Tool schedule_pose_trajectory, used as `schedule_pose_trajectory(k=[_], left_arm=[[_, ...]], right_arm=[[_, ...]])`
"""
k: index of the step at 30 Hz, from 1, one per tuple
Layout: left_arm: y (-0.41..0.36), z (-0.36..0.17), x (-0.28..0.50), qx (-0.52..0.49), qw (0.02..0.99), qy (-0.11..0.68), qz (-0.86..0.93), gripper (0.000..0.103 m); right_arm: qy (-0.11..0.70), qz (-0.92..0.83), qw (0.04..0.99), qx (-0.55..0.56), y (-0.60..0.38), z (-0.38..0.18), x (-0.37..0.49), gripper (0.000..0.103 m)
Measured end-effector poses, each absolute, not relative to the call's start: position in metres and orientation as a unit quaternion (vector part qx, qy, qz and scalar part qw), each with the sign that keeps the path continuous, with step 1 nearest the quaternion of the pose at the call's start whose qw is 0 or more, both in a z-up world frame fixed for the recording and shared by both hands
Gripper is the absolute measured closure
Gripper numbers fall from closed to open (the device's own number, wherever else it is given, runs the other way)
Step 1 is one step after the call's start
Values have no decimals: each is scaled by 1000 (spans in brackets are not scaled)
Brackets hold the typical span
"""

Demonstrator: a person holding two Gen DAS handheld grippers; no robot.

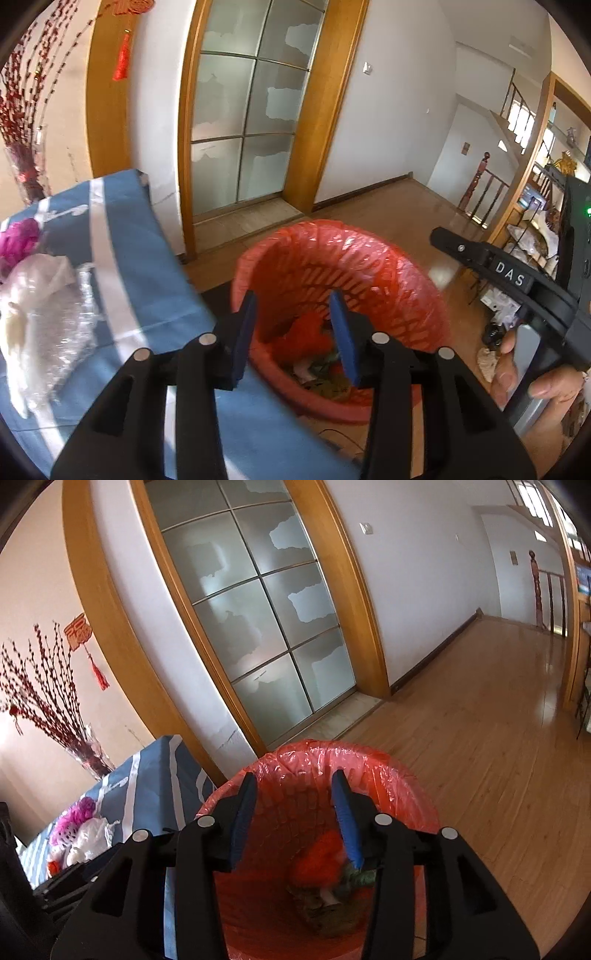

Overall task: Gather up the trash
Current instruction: 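Open both grippers over the red basket to drop the green and red bags, then grasp the red bag with the left gripper while the right grasps a clear bag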

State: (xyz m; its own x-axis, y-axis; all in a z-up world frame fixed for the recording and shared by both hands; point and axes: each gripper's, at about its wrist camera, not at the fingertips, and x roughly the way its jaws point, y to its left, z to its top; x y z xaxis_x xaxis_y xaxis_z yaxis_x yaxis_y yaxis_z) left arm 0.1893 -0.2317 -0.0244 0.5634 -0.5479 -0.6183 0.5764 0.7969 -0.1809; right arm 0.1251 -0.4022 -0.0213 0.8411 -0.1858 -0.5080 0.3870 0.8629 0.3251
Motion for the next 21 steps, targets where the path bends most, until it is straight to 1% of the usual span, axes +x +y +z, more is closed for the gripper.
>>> schedule_pose_trajectory(k=[3, 4, 5, 7, 11, 21], left_arm=[[-214, -23, 187, 31, 894, 335, -298, 57], [-206, -22, 185, 35, 897, 331, -289, 57], [-200, -21, 183, 38, 900, 329, -283, 57], [-182, -19, 180, 49, 909, 319, -262, 55], [-146, -12, 178, 57, 924, 302, -226, 53], [-26, -4, 185, 49, 951, 288, -97, 48]], right_arm=[[235, -156, 941, 186, -391, -17, 126, 60], [232, -157, 944, 176, -386, -15, 126, 58], [229, -158, 945, 169, -383, -13, 126, 53], [224, -157, 950, 152, -374, -9, 126, 47], [218, -138, 957, 129, -353, -2, 131, 42], [240, -52, 963, 106, -281, 4, 156, 42]])
